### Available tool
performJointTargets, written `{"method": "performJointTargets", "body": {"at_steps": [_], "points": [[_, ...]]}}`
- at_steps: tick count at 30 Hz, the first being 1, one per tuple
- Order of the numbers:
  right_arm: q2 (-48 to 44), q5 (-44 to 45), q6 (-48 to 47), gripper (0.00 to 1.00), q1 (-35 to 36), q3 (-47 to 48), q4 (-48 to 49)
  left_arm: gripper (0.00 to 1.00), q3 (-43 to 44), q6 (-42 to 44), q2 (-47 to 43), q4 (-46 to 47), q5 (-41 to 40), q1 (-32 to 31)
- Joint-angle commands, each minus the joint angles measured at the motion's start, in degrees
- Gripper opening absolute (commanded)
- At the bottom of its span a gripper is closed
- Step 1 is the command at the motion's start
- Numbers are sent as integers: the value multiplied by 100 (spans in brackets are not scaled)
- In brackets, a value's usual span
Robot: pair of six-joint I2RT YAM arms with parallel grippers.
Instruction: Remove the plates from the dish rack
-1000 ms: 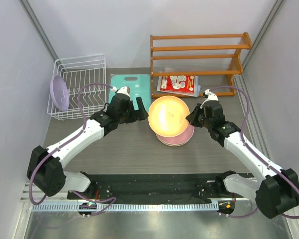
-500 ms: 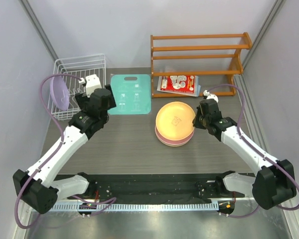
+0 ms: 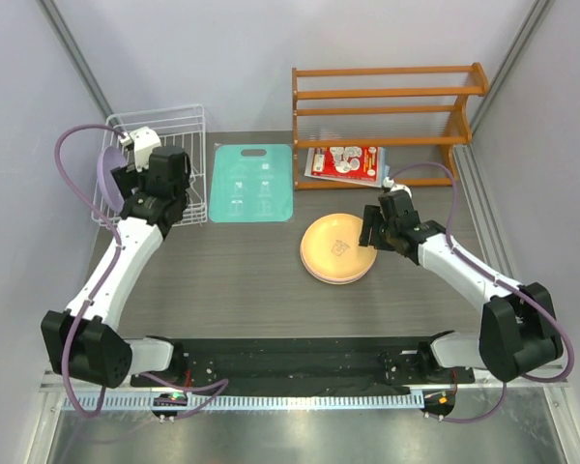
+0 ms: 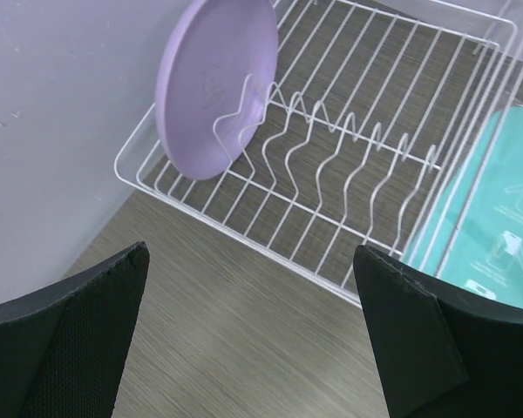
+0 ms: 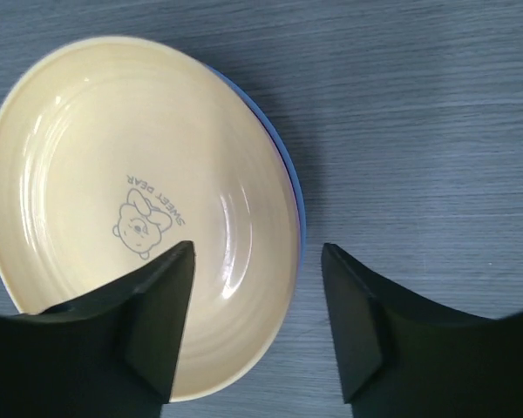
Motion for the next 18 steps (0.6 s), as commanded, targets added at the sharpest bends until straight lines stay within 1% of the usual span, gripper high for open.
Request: {"method": "performJointTargets", "body": {"at_steps": [1,4,5,8,9,11,12,13,16,18], "points": [[-225,86,-127,70,32,312,131,99,371,194,224,209,-70,343],[-400,445,-171,73,32,399,-62,99,477,142,373,183,8,650],[-444,708,-180,73,32,435,-115,99,520,151,409,200,17,712],[-603,973,-224,74,32,444,-169,100,643,134,602,218,149,1072],[-629,1052,-233,75,23,452,-151,99,679,98,663,209,210,1282],[-664,1088,-206,75,32,461,-151,99,775,-42,856,218,316,1432],[-691,1140,-180,75,32,453,-99,100,811,-51,927,244,360,1616],[-717,1150,-145,75,32,435,-37,99,828,-25,997,366,491,1661],[-761,1159,-154,75,23,347,270,99,1039,159,1331,516,361,1776],[-656,1141,-154,75,-3,338,411,99,1231,195,1568,570,474,1960]]}}
